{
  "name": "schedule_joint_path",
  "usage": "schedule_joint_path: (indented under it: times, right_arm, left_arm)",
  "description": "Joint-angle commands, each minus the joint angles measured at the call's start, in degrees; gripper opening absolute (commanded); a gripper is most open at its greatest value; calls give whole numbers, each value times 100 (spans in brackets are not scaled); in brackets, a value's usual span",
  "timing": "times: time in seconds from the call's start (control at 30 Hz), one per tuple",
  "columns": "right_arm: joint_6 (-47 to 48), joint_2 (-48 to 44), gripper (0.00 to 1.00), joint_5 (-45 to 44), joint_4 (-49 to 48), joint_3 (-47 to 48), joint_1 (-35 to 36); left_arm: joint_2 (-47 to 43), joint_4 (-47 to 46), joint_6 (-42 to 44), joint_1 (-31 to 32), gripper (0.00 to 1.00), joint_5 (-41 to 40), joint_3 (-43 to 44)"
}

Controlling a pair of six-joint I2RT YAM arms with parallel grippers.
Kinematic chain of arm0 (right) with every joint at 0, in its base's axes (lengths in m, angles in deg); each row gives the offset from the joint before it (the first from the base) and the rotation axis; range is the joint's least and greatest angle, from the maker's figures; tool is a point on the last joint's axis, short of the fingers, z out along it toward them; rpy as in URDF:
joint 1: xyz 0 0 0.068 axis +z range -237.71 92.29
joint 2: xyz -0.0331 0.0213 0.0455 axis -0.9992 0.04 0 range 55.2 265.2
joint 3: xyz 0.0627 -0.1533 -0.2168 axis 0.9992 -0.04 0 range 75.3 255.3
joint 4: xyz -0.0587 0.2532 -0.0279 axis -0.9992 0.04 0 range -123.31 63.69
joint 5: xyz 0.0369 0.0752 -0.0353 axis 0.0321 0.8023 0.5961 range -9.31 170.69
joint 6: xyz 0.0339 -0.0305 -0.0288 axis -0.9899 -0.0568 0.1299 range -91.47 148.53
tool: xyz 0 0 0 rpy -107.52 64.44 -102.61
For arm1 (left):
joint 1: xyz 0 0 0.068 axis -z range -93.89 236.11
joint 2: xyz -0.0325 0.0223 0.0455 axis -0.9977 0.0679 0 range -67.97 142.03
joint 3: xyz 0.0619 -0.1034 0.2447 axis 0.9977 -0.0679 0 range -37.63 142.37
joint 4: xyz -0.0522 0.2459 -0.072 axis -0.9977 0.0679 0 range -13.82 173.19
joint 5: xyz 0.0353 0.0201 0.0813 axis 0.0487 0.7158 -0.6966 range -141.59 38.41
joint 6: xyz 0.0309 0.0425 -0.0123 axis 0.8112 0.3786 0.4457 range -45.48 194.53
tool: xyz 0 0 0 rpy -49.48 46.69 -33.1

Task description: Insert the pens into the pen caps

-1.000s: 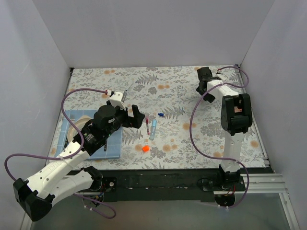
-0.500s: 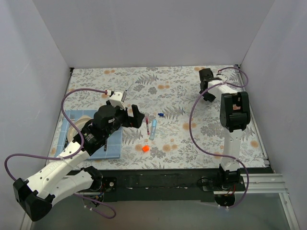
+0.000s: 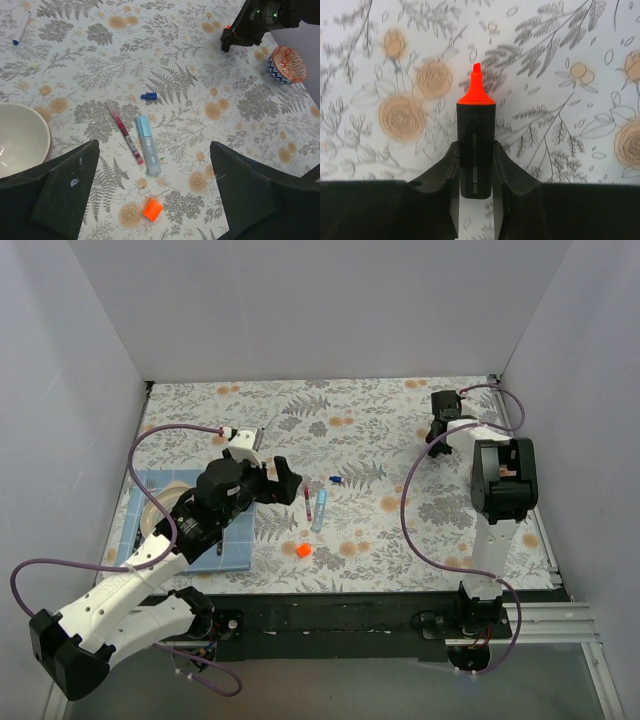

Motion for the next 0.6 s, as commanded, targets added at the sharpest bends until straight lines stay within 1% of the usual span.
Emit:
schedule_joint_path:
  times: [0.0, 0.03, 0.07, 0.1, 0.13, 0.17, 0.23, 0.27, 0.33, 0.37, 0.43, 0.47, 0.5, 0.57]
  right_arm:
    - [597, -744, 11, 905, -196, -1143, 52]
    - [686, -938, 9, 1063, -346, -1407, 70]
    - [756, -1331, 7, 1325, -451, -1992, 87]
    - [801, -1544, 3, 1424, -539, -2259, 140]
    - [871, -1755, 1, 1512, -706, -2575, 184]
    - [871, -2183, 1, 1704, -768, -3101, 210]
    - [915, -2642, 1, 1942, -1118, -3727, 342]
    - [950, -3141, 1, 2109, -1268, -4287, 403]
    - [994, -3618, 1, 2189, -1428, -4730, 588]
    - [1047, -4108, 1, 2381, -1741, -4967, 632]
    - [1091, -4576, 1, 2662, -2050, -5582, 799]
    - [1091, -5031, 1, 2803, -2365, -5776, 860]
    - [1091, -5227, 1, 2831, -2508, -6108, 1018]
    - [1039, -5726, 1, 2962, -2719, -6348, 1133]
  left_arm:
    - [271, -72, -295, 5, 90, 448, 184]
    - [342, -37, -548, 5, 90, 527, 254]
    - [534, 7, -689, 5, 90, 676, 376]
    - [640, -1, -839, 5, 89, 799, 421]
    - [745, -28, -1180, 5, 88, 931, 448]
    - [886, -106, -1314, 5, 87, 1315, 509]
    - [1299, -264, -1647, 5, 85, 1616, 527]
    - [1431, -483, -1901, 5, 85, 1931, 518]
    - [1809, -773, -2053, 5, 85, 2161, 475]
    - [1923, -1053, -2192, 5, 85, 2232, 457]
    - [2353, -1292, -2273, 5, 85, 2355, 465]
    - [2529, -1537, -2282, 5, 84, 2434, 483]
    - [2670, -1783, -2282, 5, 83, 2539, 492]
    - [3144, -2336, -2273, 5, 80, 2873, 501]
